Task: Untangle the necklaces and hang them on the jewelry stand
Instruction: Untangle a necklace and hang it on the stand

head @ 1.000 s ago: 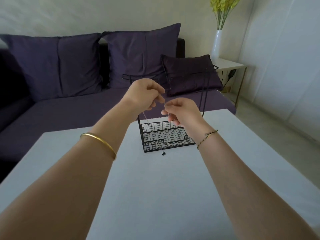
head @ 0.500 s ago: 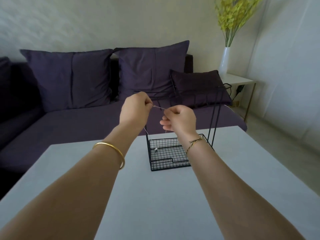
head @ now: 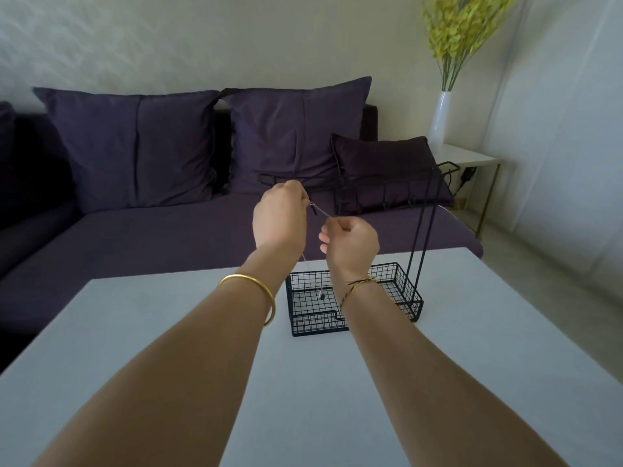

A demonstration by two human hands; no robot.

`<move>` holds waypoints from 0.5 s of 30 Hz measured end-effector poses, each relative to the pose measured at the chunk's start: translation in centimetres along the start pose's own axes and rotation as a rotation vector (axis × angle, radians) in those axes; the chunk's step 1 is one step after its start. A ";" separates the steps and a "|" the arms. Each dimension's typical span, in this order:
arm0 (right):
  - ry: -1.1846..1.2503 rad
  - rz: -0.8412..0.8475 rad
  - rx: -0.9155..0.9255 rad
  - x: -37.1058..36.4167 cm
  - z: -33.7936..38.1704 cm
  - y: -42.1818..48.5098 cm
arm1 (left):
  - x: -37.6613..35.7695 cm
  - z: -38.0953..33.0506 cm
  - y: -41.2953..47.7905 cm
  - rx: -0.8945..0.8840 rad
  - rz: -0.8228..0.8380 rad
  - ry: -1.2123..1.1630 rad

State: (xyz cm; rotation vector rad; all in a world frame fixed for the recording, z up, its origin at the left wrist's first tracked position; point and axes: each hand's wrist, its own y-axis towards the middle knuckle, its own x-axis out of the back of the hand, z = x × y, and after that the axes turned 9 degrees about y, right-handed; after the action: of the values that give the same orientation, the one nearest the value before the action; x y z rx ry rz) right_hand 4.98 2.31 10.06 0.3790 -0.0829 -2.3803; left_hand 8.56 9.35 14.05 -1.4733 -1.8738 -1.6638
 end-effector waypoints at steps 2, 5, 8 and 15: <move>-0.009 0.031 -0.032 0.3 -0.5 0.2 | -0.3 0.2 -0.4 0.015 0.013 -0.032; 0.004 0.091 -0.088 1.0 -0.6 0.5 | -0.7 0.3 -0.8 0.025 0.037 -0.082; 0.019 0.141 -0.124 1.4 -0.7 0.7 | -1.2 0.5 -0.8 0.038 0.061 -0.137; -0.028 0.198 -0.163 2.0 -1.5 0.8 | -1.9 1.0 -1.2 0.114 0.134 -0.294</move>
State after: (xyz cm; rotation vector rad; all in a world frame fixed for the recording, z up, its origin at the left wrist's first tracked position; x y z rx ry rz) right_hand 4.54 0.42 8.30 0.2476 0.0584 -2.1787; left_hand 8.95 9.38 11.59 -1.8312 -1.9251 -1.3162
